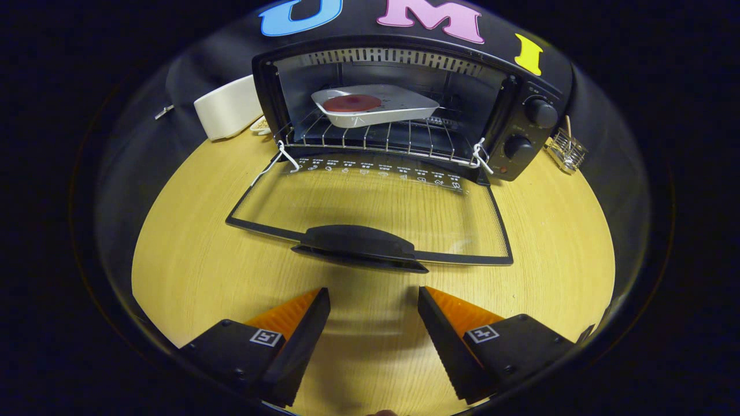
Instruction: Open the toaster oven, put the food inside, and close the toaster oven door.
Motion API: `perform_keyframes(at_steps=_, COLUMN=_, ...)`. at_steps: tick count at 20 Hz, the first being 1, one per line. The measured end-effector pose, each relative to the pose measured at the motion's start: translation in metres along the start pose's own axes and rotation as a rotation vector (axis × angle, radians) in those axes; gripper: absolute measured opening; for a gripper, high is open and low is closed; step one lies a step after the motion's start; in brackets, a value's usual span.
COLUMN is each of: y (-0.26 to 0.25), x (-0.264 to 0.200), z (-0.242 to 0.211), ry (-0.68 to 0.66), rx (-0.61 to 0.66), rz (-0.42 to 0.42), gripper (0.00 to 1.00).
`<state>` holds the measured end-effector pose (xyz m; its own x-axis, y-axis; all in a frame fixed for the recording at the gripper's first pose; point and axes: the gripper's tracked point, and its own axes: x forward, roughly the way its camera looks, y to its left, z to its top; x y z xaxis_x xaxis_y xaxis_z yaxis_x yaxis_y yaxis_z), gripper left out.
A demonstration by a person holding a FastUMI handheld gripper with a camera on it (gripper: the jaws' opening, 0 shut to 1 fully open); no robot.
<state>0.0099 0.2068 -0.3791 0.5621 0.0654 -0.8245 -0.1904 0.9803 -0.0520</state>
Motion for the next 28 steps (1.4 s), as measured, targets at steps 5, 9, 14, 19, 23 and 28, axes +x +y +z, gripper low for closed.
perform_keyframes(at_steps=5, y=0.000, x=0.007, z=0.010, ry=0.010, rx=0.013, rz=-0.002, gripper=0.99)
perform_keyframes(at_steps=9, y=-0.001, x=0.009, z=0.012, ry=0.027, rx=0.037, rz=-0.015, gripper=1.00)
perform_keyframes(at_steps=14, y=-0.001, x=0.003, z=0.019, ry=0.007, rx=0.113, rz=-0.003, gripper=1.00)
perform_keyframes(at_steps=19, y=0.000, x=-0.014, z=0.028, ry=-0.043, rx=0.125, rz=-0.002, gripper=0.99)
perform_keyframes(at_steps=23, y=0.000, x=-0.033, z=0.045, ry=-0.111, rx=0.143, rz=-0.003, gripper=0.99)
perform_keyframes(at_steps=28, y=-0.005, x=-0.068, z=0.099, ry=-0.332, rx=0.087, rz=0.005, gripper=1.00)
